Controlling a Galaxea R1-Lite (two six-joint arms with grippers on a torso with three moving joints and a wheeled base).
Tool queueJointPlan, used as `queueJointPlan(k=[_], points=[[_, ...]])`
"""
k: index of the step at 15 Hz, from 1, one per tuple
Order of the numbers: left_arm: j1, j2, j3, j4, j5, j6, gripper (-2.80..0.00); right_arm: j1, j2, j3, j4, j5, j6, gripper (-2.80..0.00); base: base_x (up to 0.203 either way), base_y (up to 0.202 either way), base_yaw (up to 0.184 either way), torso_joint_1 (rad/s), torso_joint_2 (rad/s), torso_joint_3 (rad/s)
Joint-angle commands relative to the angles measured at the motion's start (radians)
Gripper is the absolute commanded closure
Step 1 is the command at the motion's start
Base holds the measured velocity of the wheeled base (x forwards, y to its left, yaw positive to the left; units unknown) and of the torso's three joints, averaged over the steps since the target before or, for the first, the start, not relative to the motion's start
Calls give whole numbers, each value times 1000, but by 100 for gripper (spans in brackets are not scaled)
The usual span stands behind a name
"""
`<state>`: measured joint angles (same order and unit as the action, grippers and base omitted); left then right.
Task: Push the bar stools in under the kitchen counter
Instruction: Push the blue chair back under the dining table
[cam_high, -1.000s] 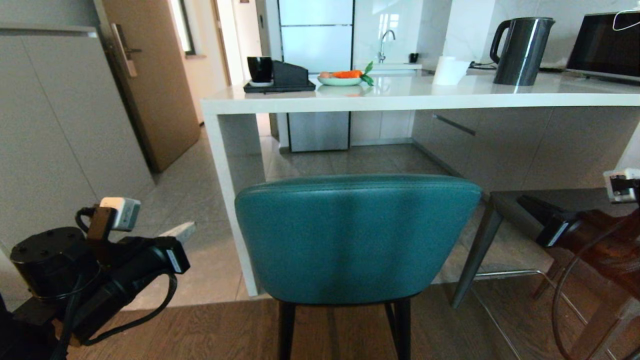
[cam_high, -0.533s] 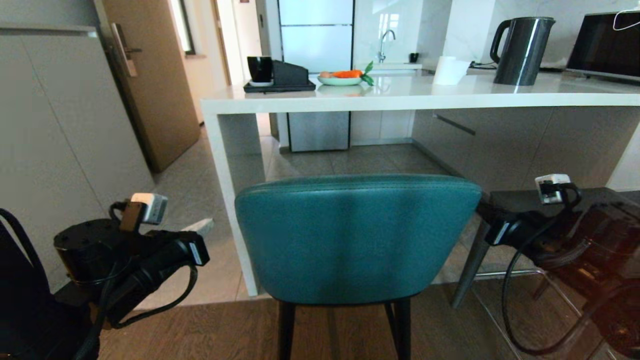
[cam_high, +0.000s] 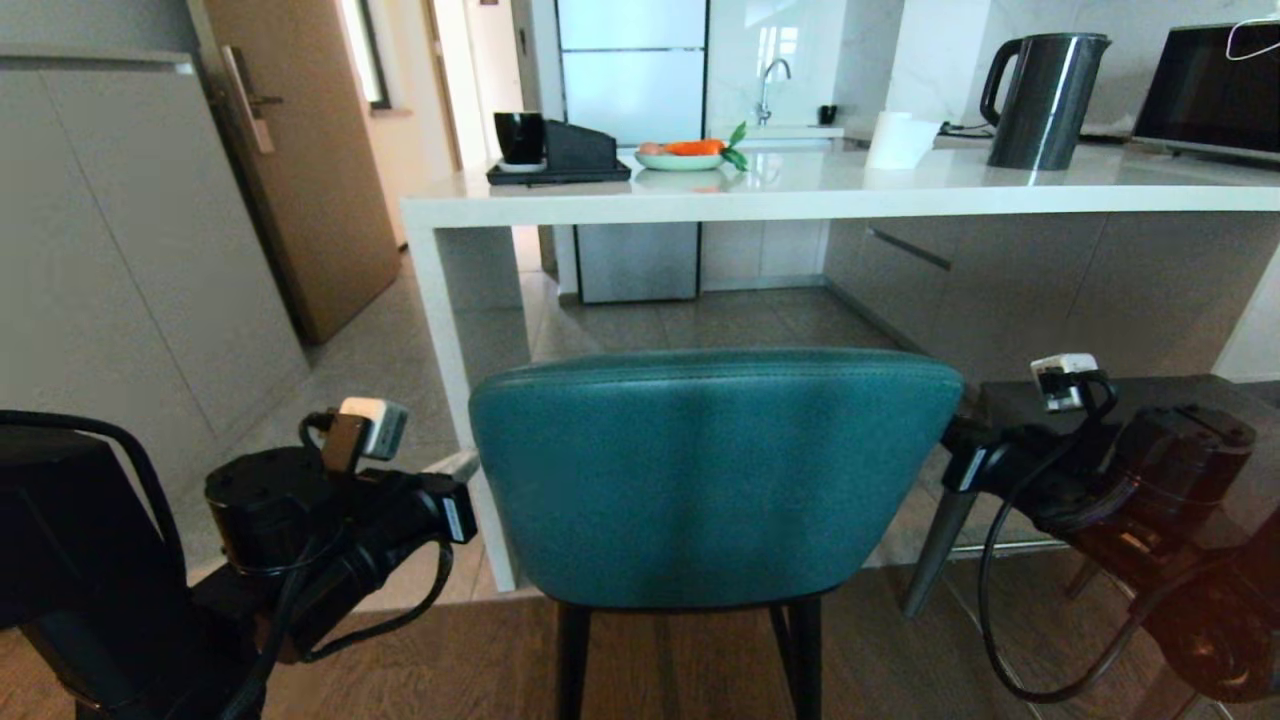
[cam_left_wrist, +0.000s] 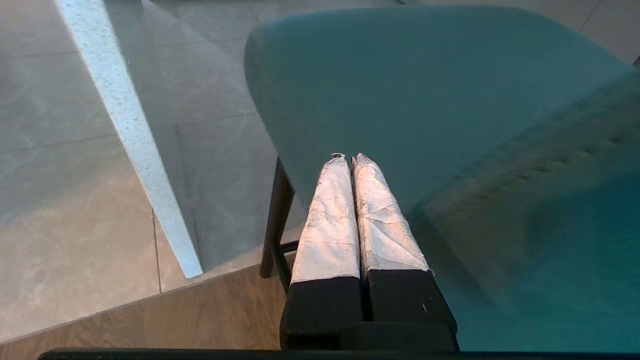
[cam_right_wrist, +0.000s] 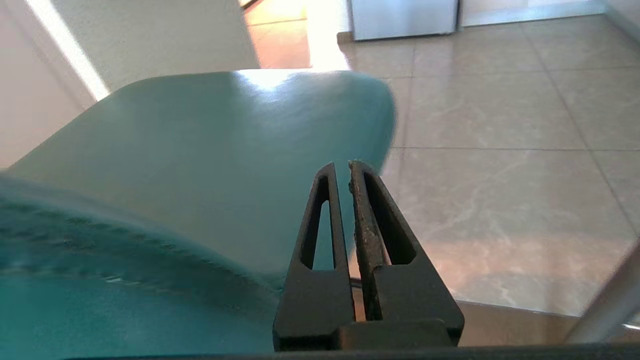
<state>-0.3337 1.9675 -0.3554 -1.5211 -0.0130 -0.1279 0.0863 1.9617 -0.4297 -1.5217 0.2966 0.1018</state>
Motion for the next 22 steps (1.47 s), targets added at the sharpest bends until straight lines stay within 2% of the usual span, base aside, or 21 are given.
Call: queueJointPlan(k=[1, 4, 14, 22], points=[[-42, 3, -10, -9, 27, -1, 0, 19, -6, 6, -8, 1, 2, 0, 0, 0, 0, 0, 0, 0], [-64, 8, -9, -9, 42, -1, 0, 24, -7, 28, -8, -1, -2, 0, 0, 0, 0, 0, 0, 0], [-62, 13, -5, -9, 42, 2, 0, 26, -9, 31, -8, -1, -2, 0, 7, 0, 0, -1, 0, 1], [-64, 10, -10, -9, 42, 1, 0, 30, -1, 14, -8, -1, -21, 0, 182, 0, -1, -1, 2, 2]])
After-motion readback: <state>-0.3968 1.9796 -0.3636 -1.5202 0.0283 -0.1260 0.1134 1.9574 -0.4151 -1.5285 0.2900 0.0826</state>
